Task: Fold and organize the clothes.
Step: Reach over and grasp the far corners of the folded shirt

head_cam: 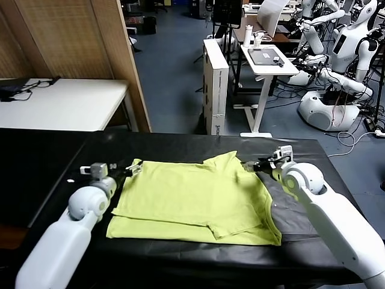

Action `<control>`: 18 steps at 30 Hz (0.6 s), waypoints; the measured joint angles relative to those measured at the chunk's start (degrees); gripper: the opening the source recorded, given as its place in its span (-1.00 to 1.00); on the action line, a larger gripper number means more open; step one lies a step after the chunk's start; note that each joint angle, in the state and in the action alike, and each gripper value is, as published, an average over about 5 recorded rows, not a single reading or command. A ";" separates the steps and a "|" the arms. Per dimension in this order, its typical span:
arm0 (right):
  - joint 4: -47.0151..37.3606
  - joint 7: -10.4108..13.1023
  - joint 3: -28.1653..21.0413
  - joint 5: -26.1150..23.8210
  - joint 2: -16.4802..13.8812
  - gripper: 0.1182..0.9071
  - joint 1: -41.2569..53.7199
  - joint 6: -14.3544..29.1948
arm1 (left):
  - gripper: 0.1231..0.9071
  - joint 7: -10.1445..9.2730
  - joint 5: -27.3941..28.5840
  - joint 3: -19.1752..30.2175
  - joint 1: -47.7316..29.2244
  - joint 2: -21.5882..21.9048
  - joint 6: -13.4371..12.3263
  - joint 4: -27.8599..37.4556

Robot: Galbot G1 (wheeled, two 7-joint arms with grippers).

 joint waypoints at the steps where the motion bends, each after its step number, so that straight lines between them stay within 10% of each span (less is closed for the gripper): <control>1: -0.36 0.00 -0.23 -0.10 0.17 1.00 0.24 0.00 | 1.00 0.00 0.00 0.18 -0.43 -0.13 -0.02 0.59; 18: -2.03 -0.46 -1.79 -0.74 0.65 1.00 1.12 0.01 | 0.99 -0.12 -0.16 0.55 -2.45 -1.88 0.39 7.36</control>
